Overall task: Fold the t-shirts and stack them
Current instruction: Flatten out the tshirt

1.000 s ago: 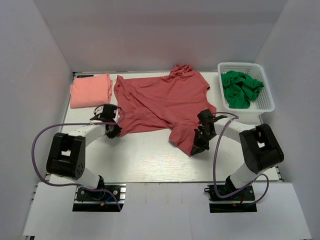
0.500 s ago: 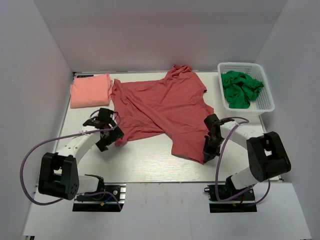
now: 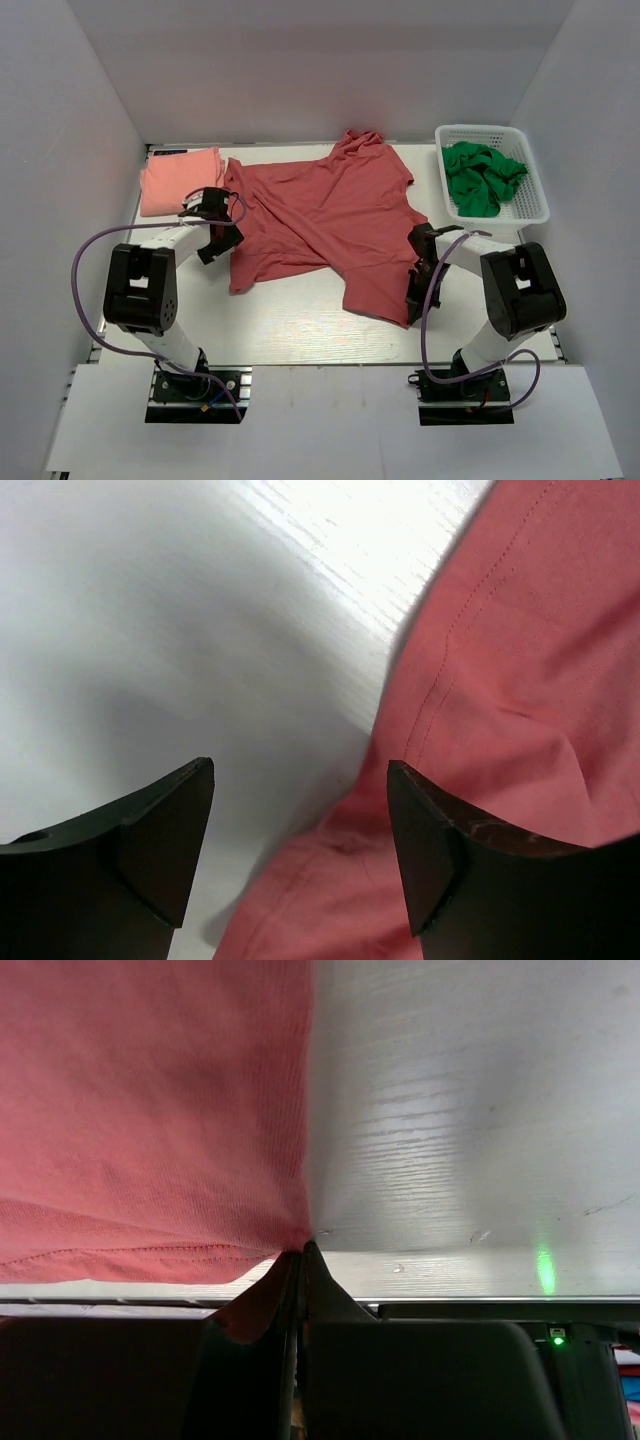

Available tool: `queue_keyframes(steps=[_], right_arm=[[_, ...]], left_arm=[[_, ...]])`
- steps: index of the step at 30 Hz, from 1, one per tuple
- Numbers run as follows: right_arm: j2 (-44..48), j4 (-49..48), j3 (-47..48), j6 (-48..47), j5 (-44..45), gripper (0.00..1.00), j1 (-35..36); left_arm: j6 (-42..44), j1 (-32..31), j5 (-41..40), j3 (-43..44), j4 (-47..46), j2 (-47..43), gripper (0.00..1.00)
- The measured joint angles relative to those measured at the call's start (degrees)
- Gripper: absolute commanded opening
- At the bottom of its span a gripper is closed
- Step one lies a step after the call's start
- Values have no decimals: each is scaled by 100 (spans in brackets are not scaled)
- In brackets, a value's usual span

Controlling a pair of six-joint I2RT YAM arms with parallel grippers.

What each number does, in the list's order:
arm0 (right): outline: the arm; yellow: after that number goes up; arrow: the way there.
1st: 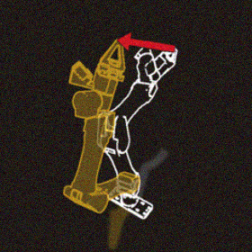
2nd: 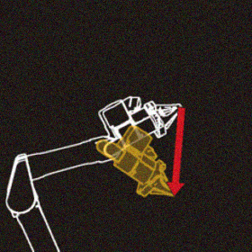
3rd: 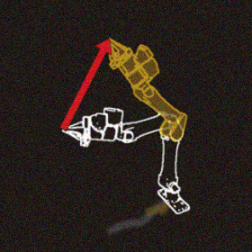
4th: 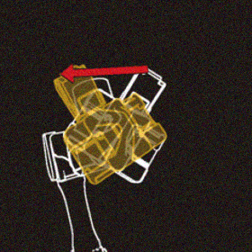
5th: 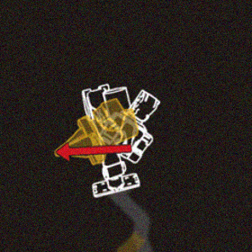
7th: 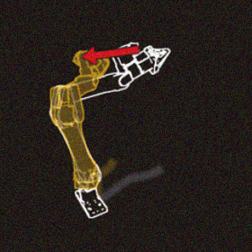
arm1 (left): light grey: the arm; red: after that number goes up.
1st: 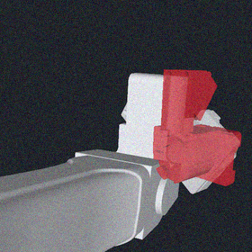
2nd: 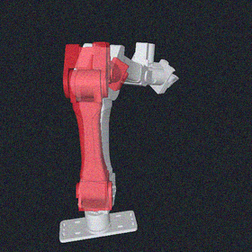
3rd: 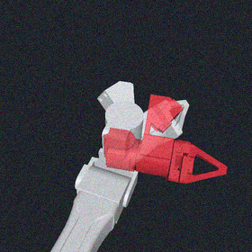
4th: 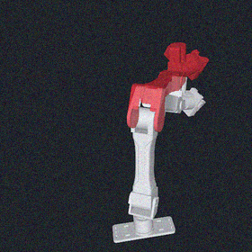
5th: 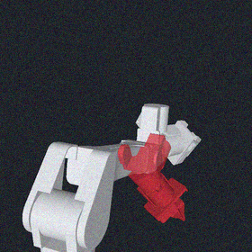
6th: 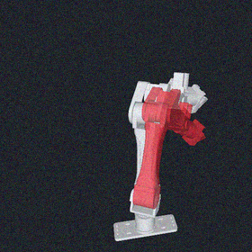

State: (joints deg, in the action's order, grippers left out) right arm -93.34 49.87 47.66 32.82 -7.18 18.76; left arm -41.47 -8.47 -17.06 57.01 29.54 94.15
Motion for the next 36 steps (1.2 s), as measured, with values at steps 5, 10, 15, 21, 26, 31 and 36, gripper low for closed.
queue_keyframes(steps=[5,10,15,21,26,31,36], right_arm=[[-92,59,48,-2,-74,0,-76],[-107,70,57,-2,-74,0,-81],[-114,72,59,0,-92,0,-103],[-114,72,59,-4,-96,0,-107],[-114,70,59,-4,-96,0,-107],[-114,66,59,-22,-105,0,-107],[-114,68,61,-22,-94,0,-107]], left_arm=[[122,48,254,-138,-409,90,73],[160,52,544,-295,-629,90,69],[125,87,767,-330,-616,90,56],[26,87,903,-374,-520,44,40],[-28,87,916,-374,-367,-225,15],[-9,87,973,-372,-313,-374,0],[15,87,1073,-374,-256,-442,0]])
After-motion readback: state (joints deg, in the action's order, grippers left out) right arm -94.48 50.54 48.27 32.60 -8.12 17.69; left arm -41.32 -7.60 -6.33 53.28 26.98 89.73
